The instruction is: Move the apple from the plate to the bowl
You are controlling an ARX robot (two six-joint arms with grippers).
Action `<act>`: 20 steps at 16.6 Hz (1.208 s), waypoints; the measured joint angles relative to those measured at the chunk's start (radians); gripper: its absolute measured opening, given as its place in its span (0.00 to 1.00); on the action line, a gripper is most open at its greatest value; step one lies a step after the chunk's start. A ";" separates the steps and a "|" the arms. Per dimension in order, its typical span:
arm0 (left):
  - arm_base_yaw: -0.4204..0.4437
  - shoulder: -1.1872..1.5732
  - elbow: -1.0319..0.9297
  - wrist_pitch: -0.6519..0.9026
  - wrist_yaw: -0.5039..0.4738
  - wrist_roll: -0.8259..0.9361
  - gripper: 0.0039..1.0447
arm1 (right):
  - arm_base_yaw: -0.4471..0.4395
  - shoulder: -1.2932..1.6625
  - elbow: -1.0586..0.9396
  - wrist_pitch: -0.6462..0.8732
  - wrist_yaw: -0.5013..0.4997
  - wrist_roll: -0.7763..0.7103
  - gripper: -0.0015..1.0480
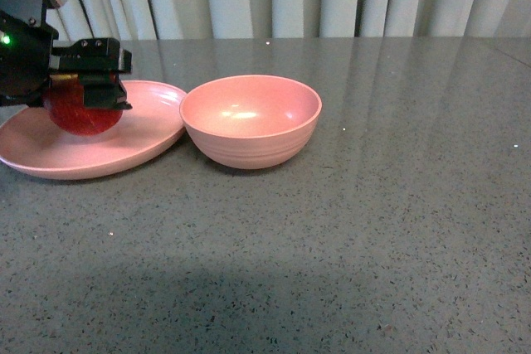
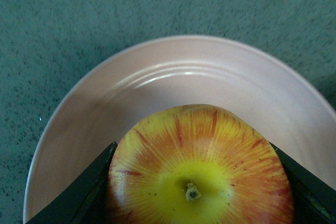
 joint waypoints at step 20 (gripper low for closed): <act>-0.337 0.034 0.136 -0.014 -0.027 -0.011 0.68 | 0.000 0.000 0.000 0.000 0.000 0.000 0.94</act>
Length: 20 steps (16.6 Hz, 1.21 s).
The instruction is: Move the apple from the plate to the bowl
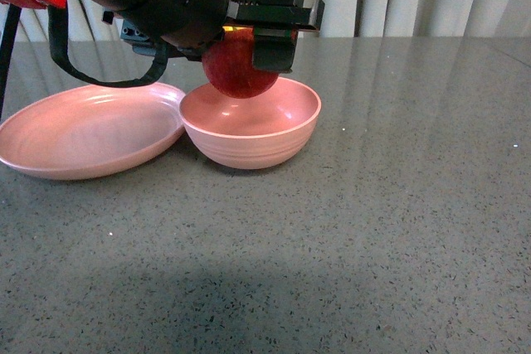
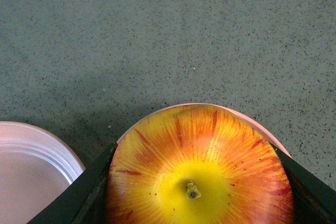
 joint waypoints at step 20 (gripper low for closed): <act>0.003 0.102 0.057 -0.062 0.026 -0.042 0.94 | 0.000 0.000 0.000 0.000 0.000 0.000 0.94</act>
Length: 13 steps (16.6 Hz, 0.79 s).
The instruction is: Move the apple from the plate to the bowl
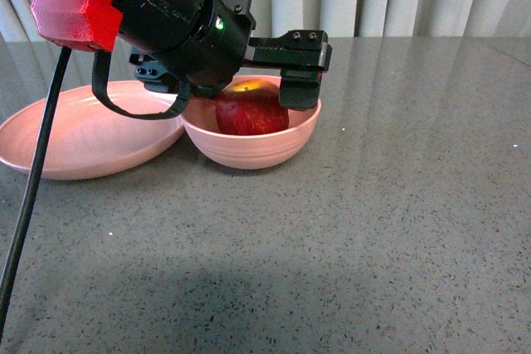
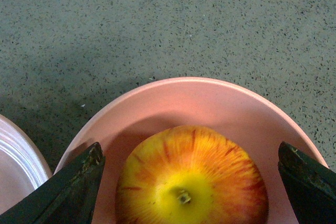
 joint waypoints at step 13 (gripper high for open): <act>0.114 -0.474 -0.253 0.209 -0.010 -0.106 0.94 | 0.000 0.000 0.000 0.000 0.000 0.000 0.94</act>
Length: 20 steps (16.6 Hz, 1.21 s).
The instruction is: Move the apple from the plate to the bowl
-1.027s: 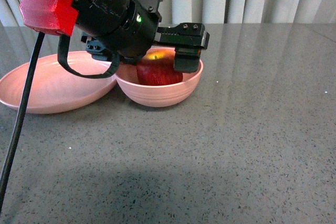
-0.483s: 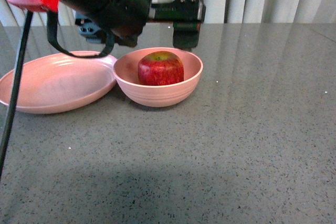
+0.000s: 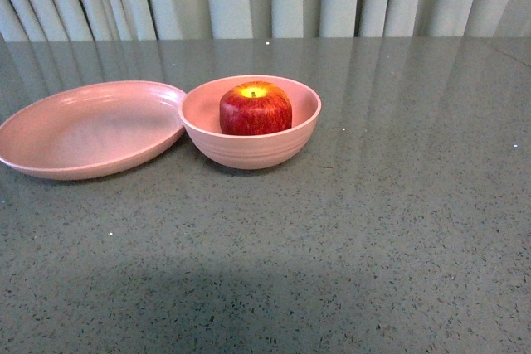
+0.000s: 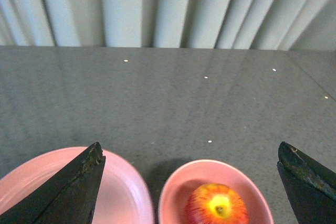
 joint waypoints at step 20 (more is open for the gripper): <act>0.319 -0.758 -0.949 0.403 0.051 0.163 0.01 | 0.000 0.000 0.000 0.000 0.000 0.000 0.94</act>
